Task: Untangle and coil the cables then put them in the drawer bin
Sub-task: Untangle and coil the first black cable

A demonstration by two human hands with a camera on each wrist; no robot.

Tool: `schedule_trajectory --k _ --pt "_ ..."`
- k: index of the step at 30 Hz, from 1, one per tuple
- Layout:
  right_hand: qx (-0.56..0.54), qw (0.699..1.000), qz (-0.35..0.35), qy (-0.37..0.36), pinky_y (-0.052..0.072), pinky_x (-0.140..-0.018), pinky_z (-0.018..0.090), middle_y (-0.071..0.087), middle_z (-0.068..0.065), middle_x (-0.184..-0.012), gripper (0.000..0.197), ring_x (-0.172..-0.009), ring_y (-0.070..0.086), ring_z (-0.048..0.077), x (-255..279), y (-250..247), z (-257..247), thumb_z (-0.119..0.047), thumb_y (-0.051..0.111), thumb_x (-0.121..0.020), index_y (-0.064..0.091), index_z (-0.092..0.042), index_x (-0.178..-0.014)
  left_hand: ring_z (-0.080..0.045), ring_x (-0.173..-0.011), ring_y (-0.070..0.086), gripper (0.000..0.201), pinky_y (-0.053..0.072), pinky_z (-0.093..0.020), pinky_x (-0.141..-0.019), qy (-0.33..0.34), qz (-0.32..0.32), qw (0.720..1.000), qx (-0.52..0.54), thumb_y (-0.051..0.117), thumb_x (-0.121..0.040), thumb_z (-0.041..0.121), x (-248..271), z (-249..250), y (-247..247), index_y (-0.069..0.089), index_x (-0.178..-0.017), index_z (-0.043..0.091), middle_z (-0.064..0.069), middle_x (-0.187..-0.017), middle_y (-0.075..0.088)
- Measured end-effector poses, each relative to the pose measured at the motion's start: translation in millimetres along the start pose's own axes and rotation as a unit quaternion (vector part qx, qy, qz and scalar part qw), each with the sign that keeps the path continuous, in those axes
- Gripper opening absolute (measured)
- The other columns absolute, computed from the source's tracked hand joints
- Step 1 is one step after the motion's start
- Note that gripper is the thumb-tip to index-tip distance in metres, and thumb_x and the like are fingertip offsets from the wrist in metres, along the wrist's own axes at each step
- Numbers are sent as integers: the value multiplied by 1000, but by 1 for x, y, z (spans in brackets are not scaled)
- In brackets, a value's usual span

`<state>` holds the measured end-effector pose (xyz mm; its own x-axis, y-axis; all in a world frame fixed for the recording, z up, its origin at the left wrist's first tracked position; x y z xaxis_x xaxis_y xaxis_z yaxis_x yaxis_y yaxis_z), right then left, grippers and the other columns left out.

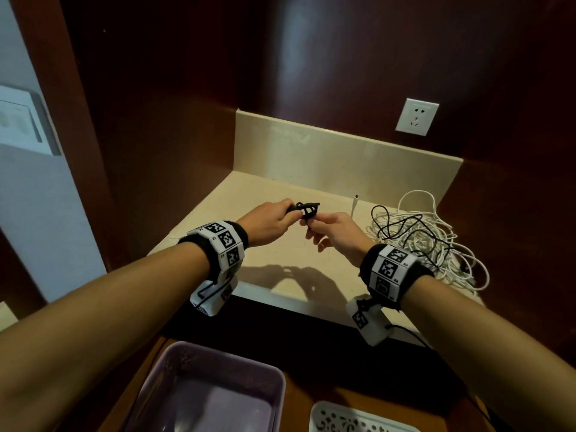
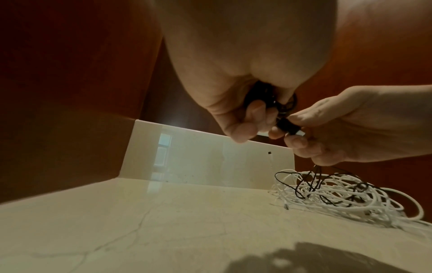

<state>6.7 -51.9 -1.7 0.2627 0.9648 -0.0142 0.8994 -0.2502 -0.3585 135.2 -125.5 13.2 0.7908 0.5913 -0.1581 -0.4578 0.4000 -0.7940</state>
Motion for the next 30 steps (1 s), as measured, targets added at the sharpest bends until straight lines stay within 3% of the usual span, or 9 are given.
schedule_trajectory --k 5,9,13,15,21,25,30 --pt "61 997 36 -10 40 -54 20 54 2 -76 20 -67 43 12 -5 -12 -2 -5 54 -96 71 -9 -106 -25 -74 54 22 43 -40 -69 9 -23 1000 -14 39 -103 36 1 -1 -1 49 -99 16 -12 -89 63" --pt "137 990 36 -9 36 -56 23 52 1 -70 17 -61 39 15 -11 -22 -6 -9 59 -93 74 -16 -98 -22 -72 50 19 39 -35 -67 14 -73 996 -37 41 -102 35 3 -5 2 50 -96 18 -6 -85 59" --pt "173 984 37 -1 34 -45 12 55 2 -62 14 -55 43 10 -12 -26 -14 -6 63 -91 75 -6 -98 -22 -71 49 17 37 -35 -65 37 -103 991 -78 41 -102 36 3 -3 5 48 -95 22 -7 -83 58" --pt "175 984 27 7 37 -49 16 58 5 -62 15 -55 45 11 -12 -23 -15 -3 62 -90 75 -3 -97 -21 -67 48 17 33 -34 -61 54 -108 986 -115 41 -102 37 2 -1 7 46 -96 22 -3 -78 55" --pt "50 997 37 36 35 -48 21 60 12 -64 13 -53 43 16 -14 -17 -4 5 60 -86 73 6 -89 -16 -58 42 20 28 -31 -52 91 -106 959 -245 40 -102 40 -1 2 6 42 -97 21 2 -67 47" --pt "-1 996 47 77 38 -52 22 60 12 -66 14 -55 47 15 -14 -14 1 6 58 -82 71 6 -85 -22 -63 45 19 27 -33 -55 105 -103 948 -282 41 -101 39 0 -3 6 39 -95 22 -1 -72 50" --pt "-40 984 39 168 39 -49 20 62 6 -61 21 -49 51 13 -16 -8 6 8 54 -78 73 0 -78 -23 -63 46 25 29 -32 -57 104 -90 947 -291 40 -102 39 1 -9 7 47 -109 16 -4 -76 54"
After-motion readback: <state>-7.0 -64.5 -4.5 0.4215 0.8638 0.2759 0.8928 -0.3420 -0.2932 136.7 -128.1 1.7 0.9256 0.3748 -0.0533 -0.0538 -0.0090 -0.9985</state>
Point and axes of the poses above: each hand's wrist, its own x-axis away from the middle knuckle, its own y-axis out of the palm, z = x × y, the point moved 5 cm from there along -x, towards the middle knuckle
